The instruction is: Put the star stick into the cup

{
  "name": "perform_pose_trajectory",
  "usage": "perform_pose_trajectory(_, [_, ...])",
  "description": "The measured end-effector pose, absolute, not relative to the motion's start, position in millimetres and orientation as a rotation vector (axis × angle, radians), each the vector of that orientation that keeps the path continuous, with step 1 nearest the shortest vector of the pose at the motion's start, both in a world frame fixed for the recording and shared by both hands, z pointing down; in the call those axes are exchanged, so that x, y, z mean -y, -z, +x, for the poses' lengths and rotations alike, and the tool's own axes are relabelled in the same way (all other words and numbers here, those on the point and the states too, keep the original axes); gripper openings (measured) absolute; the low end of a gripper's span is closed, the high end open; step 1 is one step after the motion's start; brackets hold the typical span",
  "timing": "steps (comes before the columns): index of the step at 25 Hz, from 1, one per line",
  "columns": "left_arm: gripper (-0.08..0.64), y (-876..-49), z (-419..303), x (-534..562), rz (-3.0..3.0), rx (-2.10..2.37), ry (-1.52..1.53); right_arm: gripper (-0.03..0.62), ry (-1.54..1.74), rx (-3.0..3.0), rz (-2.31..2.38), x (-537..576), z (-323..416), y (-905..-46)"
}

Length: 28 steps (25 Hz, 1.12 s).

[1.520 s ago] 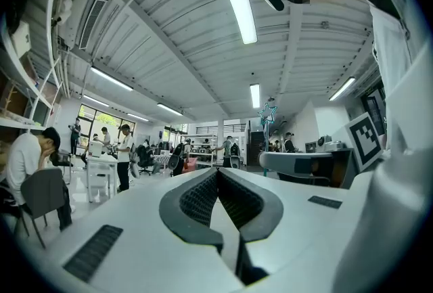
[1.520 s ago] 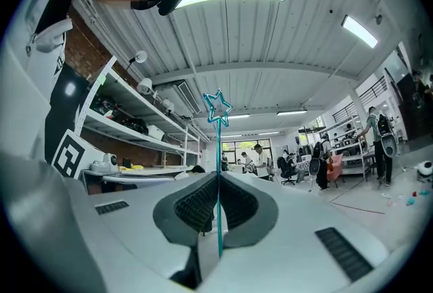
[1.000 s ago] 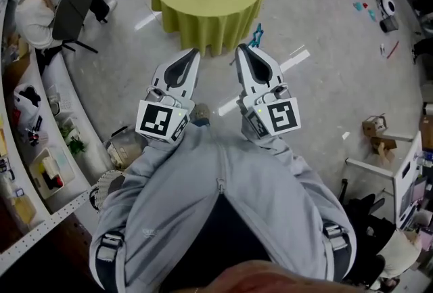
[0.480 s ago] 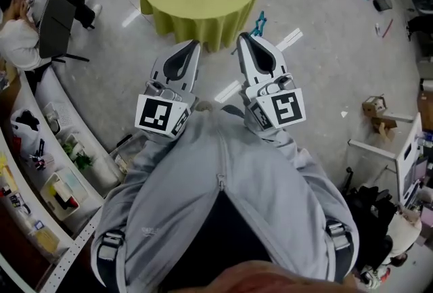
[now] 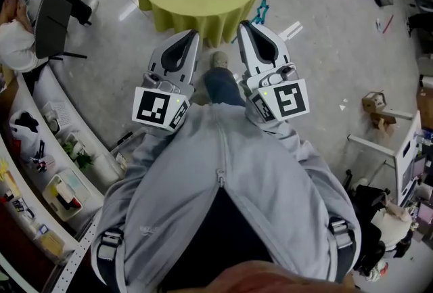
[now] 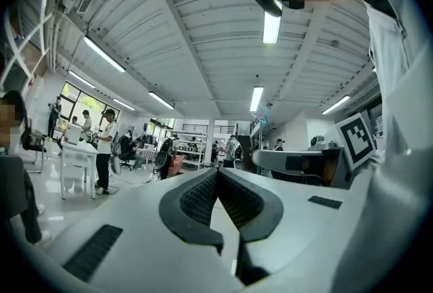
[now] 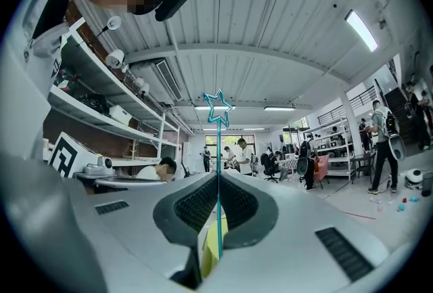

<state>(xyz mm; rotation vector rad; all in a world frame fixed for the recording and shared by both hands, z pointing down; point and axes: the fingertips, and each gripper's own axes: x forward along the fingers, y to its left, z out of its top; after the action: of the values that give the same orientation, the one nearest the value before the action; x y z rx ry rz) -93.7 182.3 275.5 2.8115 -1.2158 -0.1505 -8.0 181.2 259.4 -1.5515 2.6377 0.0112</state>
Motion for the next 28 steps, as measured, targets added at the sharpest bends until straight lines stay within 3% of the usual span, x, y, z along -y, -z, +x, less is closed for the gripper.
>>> perform_pose_trajectory(12, [0.017, -279, -86, -107, 2.803, 1.242, 0.153, 0.035, -0.031, -2.666, -1.484, -103, -9, -260])
perform_pose_trajectory(28, [0.017, -278, -48, 80, 2.722, 1.396, 0.132, 0.035, 0.045, -2.769, -1.29, 100, 18, -267])
